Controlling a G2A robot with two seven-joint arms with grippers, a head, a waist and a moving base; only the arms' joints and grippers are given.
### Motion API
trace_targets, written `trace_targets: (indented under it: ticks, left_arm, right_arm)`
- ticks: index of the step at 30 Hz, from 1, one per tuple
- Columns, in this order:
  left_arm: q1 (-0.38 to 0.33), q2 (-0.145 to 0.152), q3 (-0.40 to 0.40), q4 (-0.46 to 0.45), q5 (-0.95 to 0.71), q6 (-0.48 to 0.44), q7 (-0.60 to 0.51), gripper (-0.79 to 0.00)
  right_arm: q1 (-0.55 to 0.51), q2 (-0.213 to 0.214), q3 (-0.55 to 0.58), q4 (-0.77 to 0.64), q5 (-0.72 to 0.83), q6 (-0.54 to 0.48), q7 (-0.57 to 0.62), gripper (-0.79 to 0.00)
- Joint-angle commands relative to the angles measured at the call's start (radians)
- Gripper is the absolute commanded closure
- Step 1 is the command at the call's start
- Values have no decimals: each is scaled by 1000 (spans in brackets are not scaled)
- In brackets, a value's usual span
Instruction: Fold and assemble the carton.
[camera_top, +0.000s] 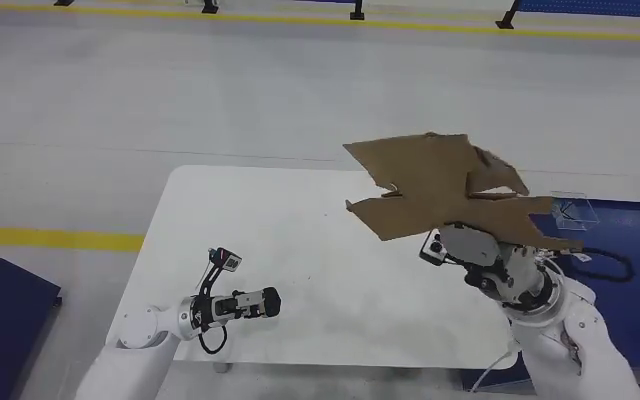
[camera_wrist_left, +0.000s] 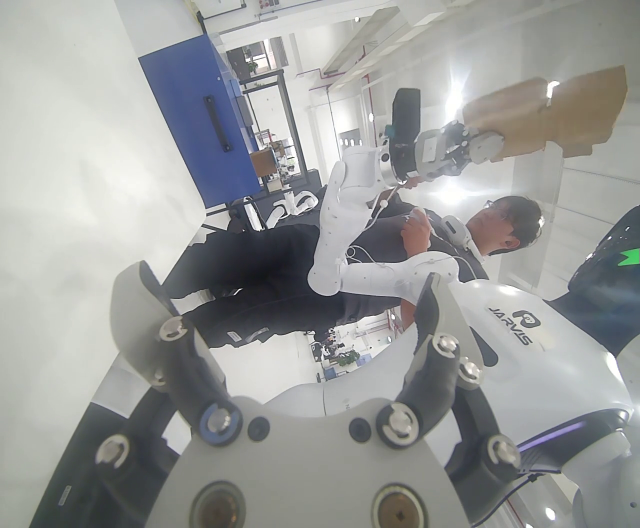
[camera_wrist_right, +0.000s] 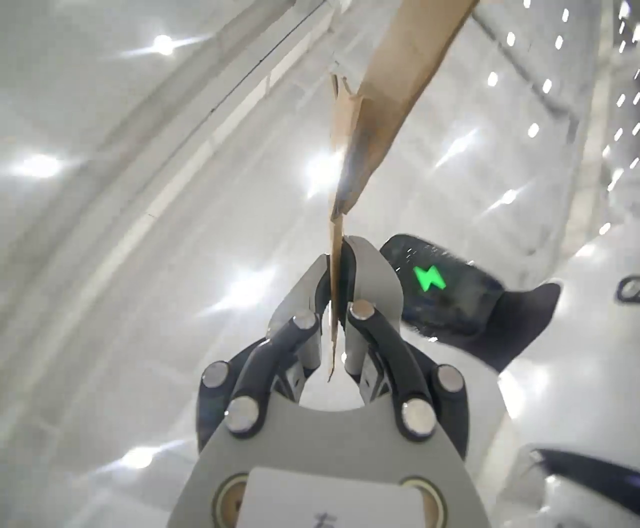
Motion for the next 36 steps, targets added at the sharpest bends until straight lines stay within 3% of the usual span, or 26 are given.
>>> trace_targets:
  ticks: [1, 5, 8, 9, 11, 15, 18, 21, 29, 36]
  left_arm:
    - [0, 0, 0, 0, 0, 0, 0, -785]
    - [0, 0, 0, 0, 0, 0, 0, -785]
    - [0, 0, 0, 0, 0, 0, 0, -785]
    - [0, 0, 0, 0, 0, 0, 0, -785]
    - [0, 0, 0, 0, 0, 0, 0, -785]
    - [0, 0, 0, 0, 0, 0, 0, -785]
    - [0, 0, 0, 0, 0, 0, 0, -785]
    - [0, 0, 0, 0, 0, 0, 0, -785]
    - [0, 0, 0, 0, 0, 0, 0, -785]
    - [0, 0, 0, 0, 0, 0, 0, -785]
  right_arm:
    - [-6, 4, -18, 1, 259, 29, -98, 0]
    - [10, 15, -23, 6, 545, 24, -276, 0]
    - [32, 20, 15, 11, 576, 5, -354, 0]
    - [44, 21, 41, 9, 524, 4, -359, 0]
    - [70, 18, 105, -7, 260, -4, -319, 0]
    - [81, 3, 118, -24, -206, -52, -80, 0]
    - [102, 4, 122, -19, -673, -171, 126, 0]
    - [107, 9, 93, 52, -1029, -336, 349, 0]
    - [201, 24, 43, 260, -1386, -519, 619, 0]
    - [234, 25, 40, 303, -1384, -538, 657, 0]
